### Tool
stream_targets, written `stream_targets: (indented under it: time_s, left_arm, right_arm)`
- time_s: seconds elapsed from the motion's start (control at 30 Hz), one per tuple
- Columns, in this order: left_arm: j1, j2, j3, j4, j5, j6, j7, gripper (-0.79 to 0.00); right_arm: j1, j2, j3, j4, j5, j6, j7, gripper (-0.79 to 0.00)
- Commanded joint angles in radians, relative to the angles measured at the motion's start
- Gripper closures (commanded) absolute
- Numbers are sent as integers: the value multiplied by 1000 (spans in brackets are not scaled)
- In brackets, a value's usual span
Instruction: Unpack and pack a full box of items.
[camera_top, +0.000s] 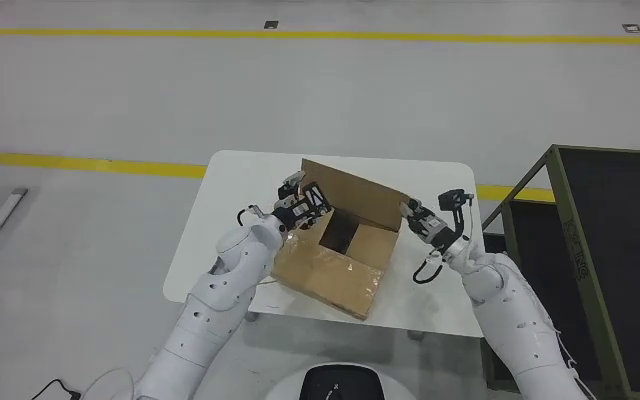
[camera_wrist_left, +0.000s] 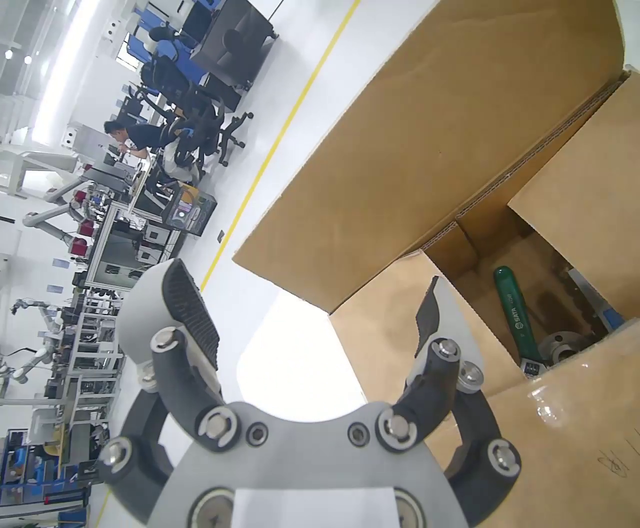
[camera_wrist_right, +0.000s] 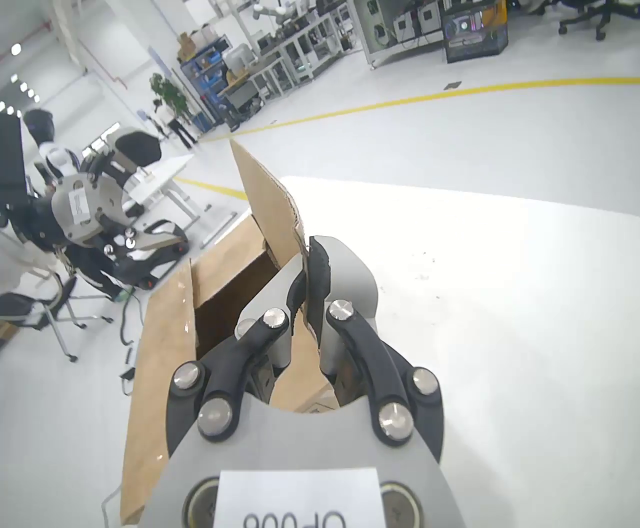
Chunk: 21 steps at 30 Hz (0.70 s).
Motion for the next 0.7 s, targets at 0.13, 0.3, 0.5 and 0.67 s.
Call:
stream_targets:
  time_s: [0.13, 0.3, 0.5, 0.67]
  left_arm:
    - [22, 4, -8, -28, 0, -3, -11, -785]
    - [27, 6, -14, -32, -6, -5, -16, -785]
    - [27, 8, -20, -38, -11, -2, -19, -785]
    - [33, 10, -26, -46, -14, -3, -19, -785]
  right_arm:
    - [22, -6, -1, 58, 163, 33, 114, -166]
    - [42, -12, -9, 118, 200, 67, 123, -231]
    - [75, -23, -31, 183, 217, 83, 108, -185]
    - [103, -34, -54, 243, 235, 89, 108, -188]
